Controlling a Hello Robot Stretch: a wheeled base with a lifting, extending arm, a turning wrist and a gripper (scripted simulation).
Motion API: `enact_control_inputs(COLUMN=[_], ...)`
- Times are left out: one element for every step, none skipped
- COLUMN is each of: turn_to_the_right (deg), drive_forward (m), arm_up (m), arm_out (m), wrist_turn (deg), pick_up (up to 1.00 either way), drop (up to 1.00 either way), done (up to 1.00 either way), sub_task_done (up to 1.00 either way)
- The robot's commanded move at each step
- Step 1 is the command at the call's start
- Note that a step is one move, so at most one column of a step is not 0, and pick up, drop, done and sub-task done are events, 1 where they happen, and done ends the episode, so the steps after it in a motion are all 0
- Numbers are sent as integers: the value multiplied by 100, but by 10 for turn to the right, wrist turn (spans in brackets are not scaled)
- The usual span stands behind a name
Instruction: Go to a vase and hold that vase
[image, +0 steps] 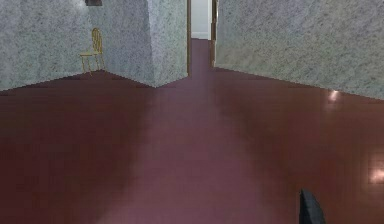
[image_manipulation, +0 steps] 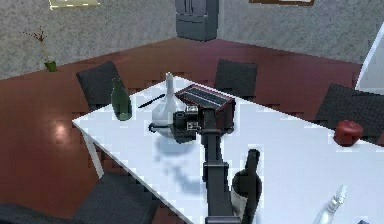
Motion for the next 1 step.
enact_control_inputs(turn_to_the_right=[0], drive_forward=[0], arm_up=[0], arm_out=[0], wrist_turn=[0], pick_up=[0], drop=[0], done=[100], sub_task_done=[0])
